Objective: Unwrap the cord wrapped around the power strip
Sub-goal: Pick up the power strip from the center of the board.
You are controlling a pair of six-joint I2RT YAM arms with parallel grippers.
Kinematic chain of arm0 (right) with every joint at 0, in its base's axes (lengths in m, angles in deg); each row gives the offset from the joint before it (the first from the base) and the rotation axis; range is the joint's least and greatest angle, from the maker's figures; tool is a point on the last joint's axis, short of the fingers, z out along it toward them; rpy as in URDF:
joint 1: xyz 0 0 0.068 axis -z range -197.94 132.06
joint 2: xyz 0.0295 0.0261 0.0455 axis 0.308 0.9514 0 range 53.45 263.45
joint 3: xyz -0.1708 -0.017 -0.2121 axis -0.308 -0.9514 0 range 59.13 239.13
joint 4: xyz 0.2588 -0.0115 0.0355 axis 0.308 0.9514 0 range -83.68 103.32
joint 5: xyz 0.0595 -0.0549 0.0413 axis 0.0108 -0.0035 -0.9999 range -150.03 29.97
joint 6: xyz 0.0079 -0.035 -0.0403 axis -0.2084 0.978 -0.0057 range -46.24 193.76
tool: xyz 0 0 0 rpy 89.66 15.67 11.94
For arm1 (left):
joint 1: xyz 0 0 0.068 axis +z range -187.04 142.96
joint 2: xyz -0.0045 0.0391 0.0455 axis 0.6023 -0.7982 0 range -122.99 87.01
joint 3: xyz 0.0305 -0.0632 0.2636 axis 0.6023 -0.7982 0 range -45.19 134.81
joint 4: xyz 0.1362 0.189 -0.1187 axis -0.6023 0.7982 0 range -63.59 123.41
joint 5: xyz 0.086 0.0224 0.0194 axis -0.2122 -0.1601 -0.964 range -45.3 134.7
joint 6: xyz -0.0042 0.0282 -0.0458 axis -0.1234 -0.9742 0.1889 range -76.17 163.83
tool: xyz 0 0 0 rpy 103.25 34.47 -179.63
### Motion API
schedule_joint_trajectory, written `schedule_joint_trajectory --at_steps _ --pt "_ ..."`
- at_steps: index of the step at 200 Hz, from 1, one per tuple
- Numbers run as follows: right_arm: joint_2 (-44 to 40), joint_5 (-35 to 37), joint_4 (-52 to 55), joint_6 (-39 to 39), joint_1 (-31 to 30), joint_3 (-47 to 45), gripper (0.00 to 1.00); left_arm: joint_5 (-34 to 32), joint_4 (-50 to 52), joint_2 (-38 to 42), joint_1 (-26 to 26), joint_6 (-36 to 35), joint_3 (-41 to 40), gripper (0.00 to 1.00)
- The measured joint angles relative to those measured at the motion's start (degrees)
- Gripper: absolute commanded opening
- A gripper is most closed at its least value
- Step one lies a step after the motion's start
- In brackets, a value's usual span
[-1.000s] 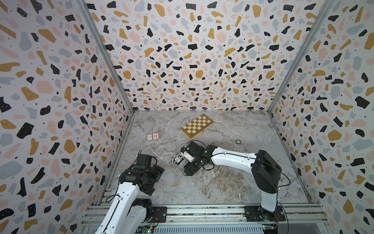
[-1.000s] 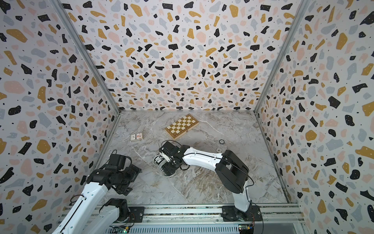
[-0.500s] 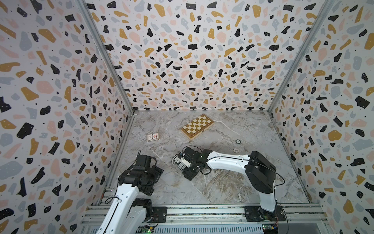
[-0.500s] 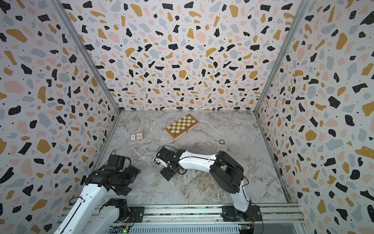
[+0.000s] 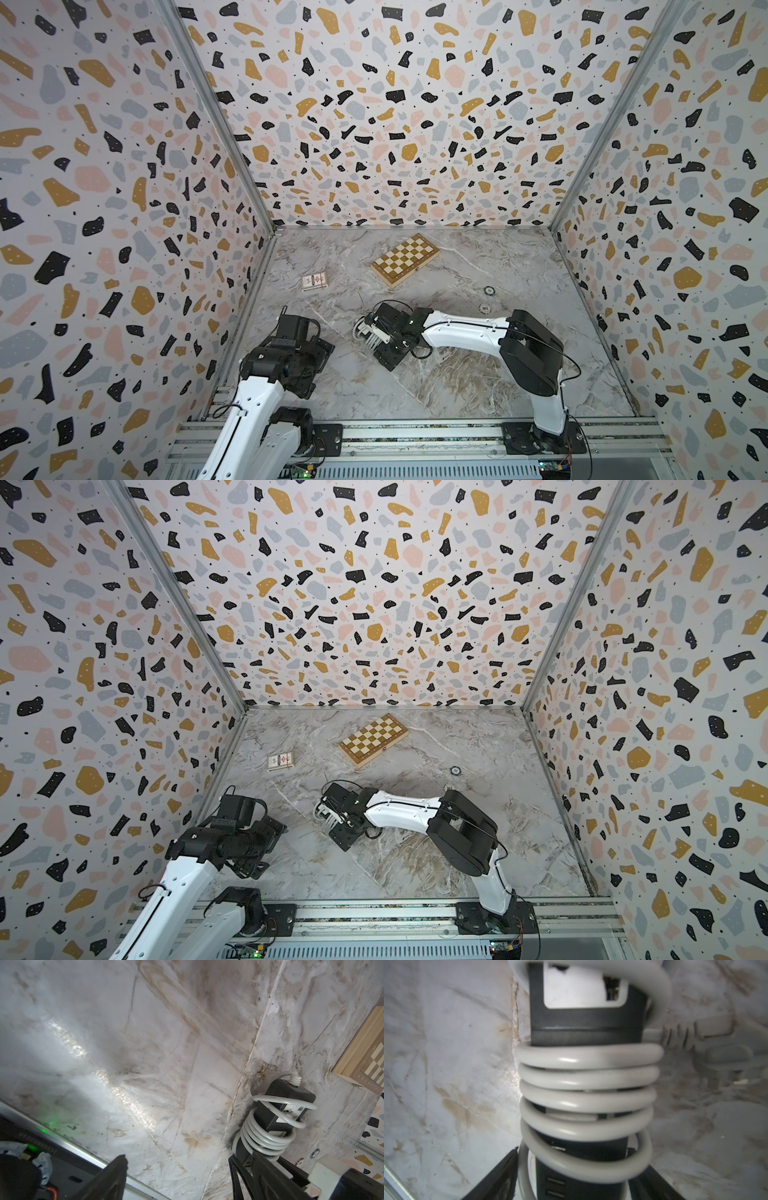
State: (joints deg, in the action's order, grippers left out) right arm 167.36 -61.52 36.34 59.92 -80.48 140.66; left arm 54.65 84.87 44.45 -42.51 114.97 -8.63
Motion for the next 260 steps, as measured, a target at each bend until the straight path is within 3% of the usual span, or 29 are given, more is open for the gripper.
schedule_joint_trajectory --at_steps 19,38,60,102,133,170,218,260 --pt "0.7 0.1 0.0 0.0 0.0 0.4 0.84 -0.1 0.1 0.0 0.0 -0.1 0.0 0.93" --pt "1.7 0.0 0.0 0.3 0.0 0.7 0.77 -0.2 0.3 -0.1 0.0 -0.2 0.0 0.93" --pt "3.1 -0.2 0.3 0.9 -0.1 1.2 0.62 -0.6 0.4 -0.2 0.0 -0.5 0.3 0.91" --pt "3.1 0.3 0.0 1.9 0.0 1.4 0.24 -1.0 0.3 -0.1 0.0 -2.5 2.0 0.88" --pt "2.2 0.9 -0.1 2.6 0.1 1.2 0.09 0.0 -1.9 0.9 0.0 -6.6 2.4 0.87" --pt "-5.7 1.1 0.1 2.9 0.2 -0.4 0.0 3.7 -8.5 4.4 0.0 -12.2 3.7 0.88" --pt "-20.0 0.2 -0.1 1.9 3.4 -1.4 0.0 12.4 -22.3 5.1 0.0 -14.6 6.3 0.92" --pt "-27.8 0.2 0.5 0.5 9.0 -4.0 0.0 18.1 -27.6 2.1 -1.0 -14.9 11.3 0.95"
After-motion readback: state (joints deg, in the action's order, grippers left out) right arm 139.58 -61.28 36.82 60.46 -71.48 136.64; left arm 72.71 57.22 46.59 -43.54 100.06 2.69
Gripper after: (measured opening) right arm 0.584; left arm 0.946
